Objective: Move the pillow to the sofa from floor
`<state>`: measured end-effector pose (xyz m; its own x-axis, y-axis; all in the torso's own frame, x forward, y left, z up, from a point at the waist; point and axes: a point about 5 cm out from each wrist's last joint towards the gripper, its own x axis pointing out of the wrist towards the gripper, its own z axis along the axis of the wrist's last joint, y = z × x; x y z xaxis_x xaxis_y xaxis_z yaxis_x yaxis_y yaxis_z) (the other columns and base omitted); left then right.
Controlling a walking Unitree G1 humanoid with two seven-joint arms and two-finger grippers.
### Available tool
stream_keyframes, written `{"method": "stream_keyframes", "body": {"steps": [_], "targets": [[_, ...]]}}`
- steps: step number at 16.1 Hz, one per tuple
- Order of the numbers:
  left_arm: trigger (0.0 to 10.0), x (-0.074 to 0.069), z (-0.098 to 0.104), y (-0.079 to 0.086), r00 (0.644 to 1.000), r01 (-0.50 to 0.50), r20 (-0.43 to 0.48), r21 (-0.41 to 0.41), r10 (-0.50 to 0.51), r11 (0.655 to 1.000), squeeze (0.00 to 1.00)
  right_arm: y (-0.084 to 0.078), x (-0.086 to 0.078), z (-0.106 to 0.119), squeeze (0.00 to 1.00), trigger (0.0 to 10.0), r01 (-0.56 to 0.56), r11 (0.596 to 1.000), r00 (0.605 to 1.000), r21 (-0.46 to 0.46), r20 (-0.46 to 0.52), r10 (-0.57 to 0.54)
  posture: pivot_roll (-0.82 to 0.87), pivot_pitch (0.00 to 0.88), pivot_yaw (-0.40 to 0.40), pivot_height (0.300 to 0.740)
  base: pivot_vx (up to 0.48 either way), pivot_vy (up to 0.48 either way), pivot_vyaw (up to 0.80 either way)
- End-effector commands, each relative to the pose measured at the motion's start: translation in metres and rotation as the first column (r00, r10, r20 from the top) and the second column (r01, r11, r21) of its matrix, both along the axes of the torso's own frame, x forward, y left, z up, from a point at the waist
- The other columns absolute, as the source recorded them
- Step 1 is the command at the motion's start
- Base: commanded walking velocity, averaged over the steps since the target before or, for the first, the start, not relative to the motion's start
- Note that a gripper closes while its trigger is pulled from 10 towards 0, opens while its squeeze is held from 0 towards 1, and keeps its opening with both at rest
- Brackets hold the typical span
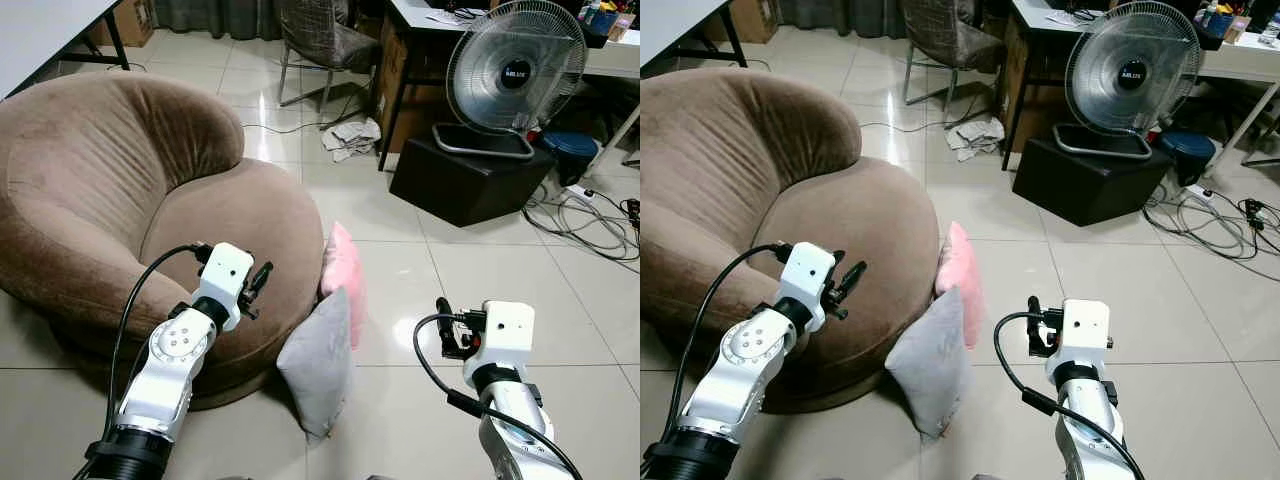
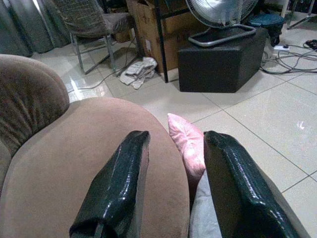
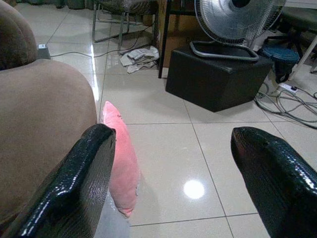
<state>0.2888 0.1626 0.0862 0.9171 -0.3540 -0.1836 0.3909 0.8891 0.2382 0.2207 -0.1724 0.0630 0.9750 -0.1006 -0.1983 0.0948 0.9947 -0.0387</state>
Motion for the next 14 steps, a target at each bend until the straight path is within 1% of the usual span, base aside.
{"method": "stream_keyframes", "body": {"steps": [1,5,6,7,8,11,12,14], "targets": [[10.0,-0.0012,0.0012,-0.0002,1.0,0.006,0.009,0.008,-0.006,1.0,0.0,-0.0013,-0.0006,-0.0009,0.0,10.0,0.001,1.0,1.0,0.002,-0.005,-0.001,0.06,0.011,-0.065,0.74,0.0,0.0,0.0],[10.0,-0.0012,0.0012,-0.0002,1.0,0.006,0.009,0.008,-0.006,1.0,0.0,-0.0013,-0.0006,-0.0009,0.0,10.0,0.001,1.0,1.0,0.002,-0.005,-0.001,0.06,0.011,-0.065,0.74,0.0,0.0,0.0],[10.0,-0.0013,0.0011,-0.0001,1.0,0.007,0.008,0.009,-0.007,1.0,0.0,-0.0014,-0.0009,-0.0009,0.0,10.0,0.004,1.0,1.0,0.002,-0.006,-0.004,0.0,0.0,0.0,0.74,0.0,0.0,0.0],[10.0,-0.0011,0.0032,-0.0013,1.0,0.011,0.029,0.013,-0.012,1.0,0.0,-0.0026,0.0012,0.0009,0.0,10.0,0.009,1.0,1.0,0.009,0.009,-0.009,0.08,0.023,-0.074,0.74,0.0,0.0,0.0],[10.0,-0.0007,0.0066,-0.0019,0.998,0.013,0.056,0.012,-0.014,1.0,0.0,-0.0034,0.0045,0.0022,0.0,10.0,0.016,1.0,1.0,0.002,0.02,-0.016,0.08,0.022,-0.077,0.74,0.0,0.0,0.0],[10.0,-0.0008,0.007,0.0008,0.998,0.0,0.06,0.008,0.0,1.0,0.0,-0.0005,0.007,0.0038,0.0,10.0,-0.012,0.997,0.999,-0.076,0.043,0.015,0.08,0.017,-0.081,0.74,0.0,0.0,0.0],[10.0,-0.0006,0.0065,0.0002,0.998,0.0,0.056,-0.002,0.0,1.0,0.0,-0.0001,0.0074,0.0044,0.0,10.0,-0.021,0.997,0.998,-0.075,0.05,0.025,0.08,0.014,-0.082,0.74,0.0,0.0,0.0],[10.0,-0.0003,0.0078,-0.0015,0.998,0.007,0.061,-0.034,-0.004,0.999,0.0,-0.0015,0.0079,0.0067,0.0,10.0,-0.022,0.998,0.997,-0.056,0.068,0.026,0.07,0.008,-0.083,0.74,0.244,0.0,0.0]]}}
